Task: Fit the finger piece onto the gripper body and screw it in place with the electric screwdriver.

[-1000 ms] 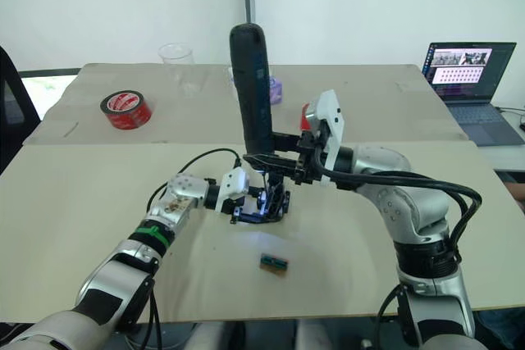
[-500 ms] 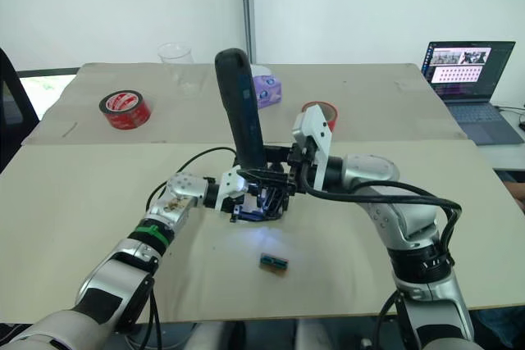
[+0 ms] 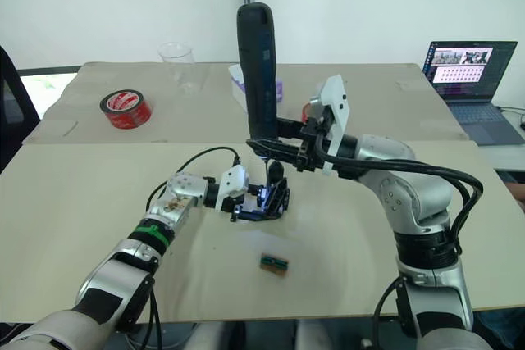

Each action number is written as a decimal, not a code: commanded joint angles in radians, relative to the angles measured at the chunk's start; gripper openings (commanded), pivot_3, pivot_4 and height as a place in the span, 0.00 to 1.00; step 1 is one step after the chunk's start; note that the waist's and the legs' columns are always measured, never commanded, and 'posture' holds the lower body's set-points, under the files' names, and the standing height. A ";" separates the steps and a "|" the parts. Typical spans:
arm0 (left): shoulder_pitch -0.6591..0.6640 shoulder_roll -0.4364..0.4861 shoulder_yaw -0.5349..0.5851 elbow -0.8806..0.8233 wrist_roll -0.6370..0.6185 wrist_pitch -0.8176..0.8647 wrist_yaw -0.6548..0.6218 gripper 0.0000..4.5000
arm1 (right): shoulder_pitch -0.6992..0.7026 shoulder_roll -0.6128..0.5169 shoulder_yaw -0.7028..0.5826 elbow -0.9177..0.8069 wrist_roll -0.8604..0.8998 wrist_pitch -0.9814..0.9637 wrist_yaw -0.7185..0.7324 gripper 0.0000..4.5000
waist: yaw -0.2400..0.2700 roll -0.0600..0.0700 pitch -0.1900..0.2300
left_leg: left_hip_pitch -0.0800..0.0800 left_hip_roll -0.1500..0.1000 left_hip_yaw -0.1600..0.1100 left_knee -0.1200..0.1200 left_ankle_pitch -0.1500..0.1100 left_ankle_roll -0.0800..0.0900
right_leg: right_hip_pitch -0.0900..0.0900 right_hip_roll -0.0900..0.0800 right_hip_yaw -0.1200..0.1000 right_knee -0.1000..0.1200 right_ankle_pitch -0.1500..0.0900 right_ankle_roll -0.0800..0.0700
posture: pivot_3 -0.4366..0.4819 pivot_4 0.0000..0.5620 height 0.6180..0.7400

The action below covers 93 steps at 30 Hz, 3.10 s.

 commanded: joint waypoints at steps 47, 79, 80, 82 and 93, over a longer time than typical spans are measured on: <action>-0.007 0.009 0.008 -0.042 -0.001 0.015 -0.007 0.51 | 0.014 0.023 -0.027 -0.058 0.027 -0.002 -0.036 0.42 | 0.000 0.000 0.000 | 0.000 0.000 0.000 0.000 0.000 0.000 | 0.000 0.000 0.000 0.000 0.000 0.000 | 0.48 0.27 1.00; -0.001 -0.001 0.006 -0.042 0.002 0.014 0.006 0.51 | 0.152 0.077 -0.011 -0.149 0.032 0.024 -0.112 0.42 | 0.000 0.000 0.000 | 0.001 0.000 0.000 0.000 0.000 0.000 | 0.000 0.000 0.000 0.000 0.000 0.000 | 0.48 0.27 1.00; 0.000 -0.001 0.005 -0.043 0.002 0.014 0.006 0.51 | 0.163 0.073 -0.009 -0.151 0.026 0.015 -0.107 0.42 | 0.000 0.000 0.000 | 0.001 0.000 0.000 0.000 0.000 0.000 | 0.000 0.000 0.000 0.000 0.000 0.000 | 0.48 0.27 1.00; 0.001 -0.002 0.005 -0.043 0.002 0.015 0.006 0.51 | 0.179 0.064 -0.004 -0.150 0.015 -0.004 -0.097 0.42 | 0.000 0.000 0.000 | 0.001 0.000 0.000 0.000 0.000 0.000 | 0.001 0.000 0.000 0.000 0.000 0.000 | 0.48 0.27 1.00; -0.002 -0.003 0.007 -0.038 0.006 0.013 0.009 0.51 | 0.220 0.041 0.033 -0.174 0.028 -0.050 -0.036 0.42 | 0.000 0.000 0.000 | 0.003 0.000 0.000 0.000 0.000 0.000 | 0.003 0.000 0.000 0.000 0.000 0.000 | 0.48 0.27 1.00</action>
